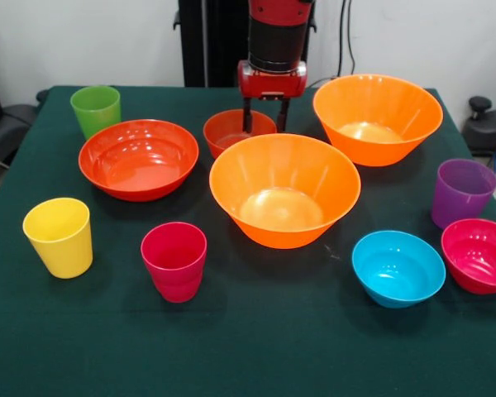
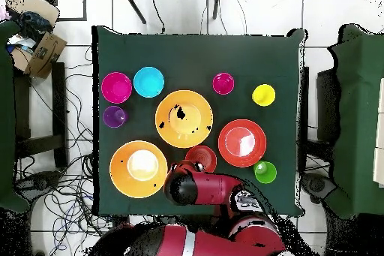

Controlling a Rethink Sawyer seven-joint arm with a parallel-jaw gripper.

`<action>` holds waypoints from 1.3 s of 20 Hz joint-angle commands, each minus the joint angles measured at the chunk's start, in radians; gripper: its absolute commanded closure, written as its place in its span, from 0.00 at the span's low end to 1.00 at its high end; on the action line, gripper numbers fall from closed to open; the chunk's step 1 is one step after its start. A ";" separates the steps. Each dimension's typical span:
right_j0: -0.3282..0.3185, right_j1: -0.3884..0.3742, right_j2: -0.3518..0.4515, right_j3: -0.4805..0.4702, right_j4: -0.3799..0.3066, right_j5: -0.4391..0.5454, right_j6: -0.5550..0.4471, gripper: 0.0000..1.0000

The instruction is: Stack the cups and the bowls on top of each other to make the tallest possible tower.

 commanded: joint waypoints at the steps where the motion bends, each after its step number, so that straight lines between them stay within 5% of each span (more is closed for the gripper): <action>1: 0.010 0.020 0.052 -0.036 -0.024 -0.029 0.135 0.00; 26: -0.022 0.025 0.070 -0.039 -0.024 -0.020 0.131 0.00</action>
